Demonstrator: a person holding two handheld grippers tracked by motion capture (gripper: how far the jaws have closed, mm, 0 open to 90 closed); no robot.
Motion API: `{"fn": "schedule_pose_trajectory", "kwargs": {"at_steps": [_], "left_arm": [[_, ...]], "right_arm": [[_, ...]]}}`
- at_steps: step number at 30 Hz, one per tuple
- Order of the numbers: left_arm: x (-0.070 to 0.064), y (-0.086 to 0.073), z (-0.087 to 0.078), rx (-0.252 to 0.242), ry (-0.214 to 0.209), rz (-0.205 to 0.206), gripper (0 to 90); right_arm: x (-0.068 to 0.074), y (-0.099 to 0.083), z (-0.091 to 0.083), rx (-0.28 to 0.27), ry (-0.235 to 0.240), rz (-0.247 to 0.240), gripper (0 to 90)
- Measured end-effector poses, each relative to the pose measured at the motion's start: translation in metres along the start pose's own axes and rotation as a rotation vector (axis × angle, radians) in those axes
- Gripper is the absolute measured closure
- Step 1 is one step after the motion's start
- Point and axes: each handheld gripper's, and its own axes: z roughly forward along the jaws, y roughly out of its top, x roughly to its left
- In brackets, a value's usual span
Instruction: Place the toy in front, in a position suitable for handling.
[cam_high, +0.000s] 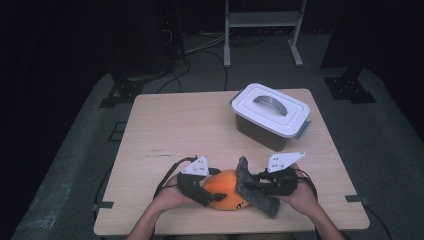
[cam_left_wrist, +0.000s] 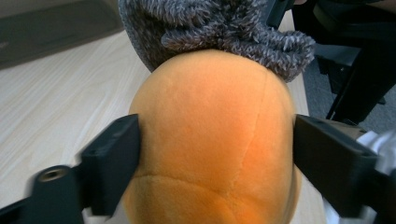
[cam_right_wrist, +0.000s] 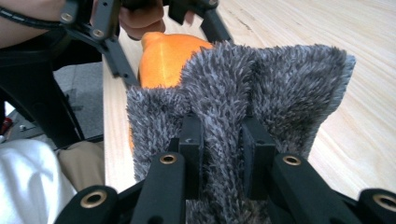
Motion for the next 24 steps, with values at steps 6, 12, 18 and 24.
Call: {"fn": "schedule_pose_trajectory", "kwargs": {"at_steps": [6,12,18,24], "left_arm": [[-0.013,0.009,-0.004,-0.098,0.195,0.181,44.7],[-0.009,0.002,0.008,-0.050,0.187,0.168,36.3],[-0.005,0.000,-0.001,-0.051,0.066,0.101,30.8],[-0.003,-0.005,-0.007,-0.052,-0.007,0.084,32.5]], "right_arm": [[-0.003,0.009,-0.012,-0.083,-0.057,0.000,73.7],[-0.011,0.003,-0.006,-0.056,-0.080,0.024,73.2],[-0.016,-0.005,-0.002,-0.010,-0.010,0.030,72.7],[-0.016,-0.008,-0.012,0.011,-0.020,0.042,73.4]]}}
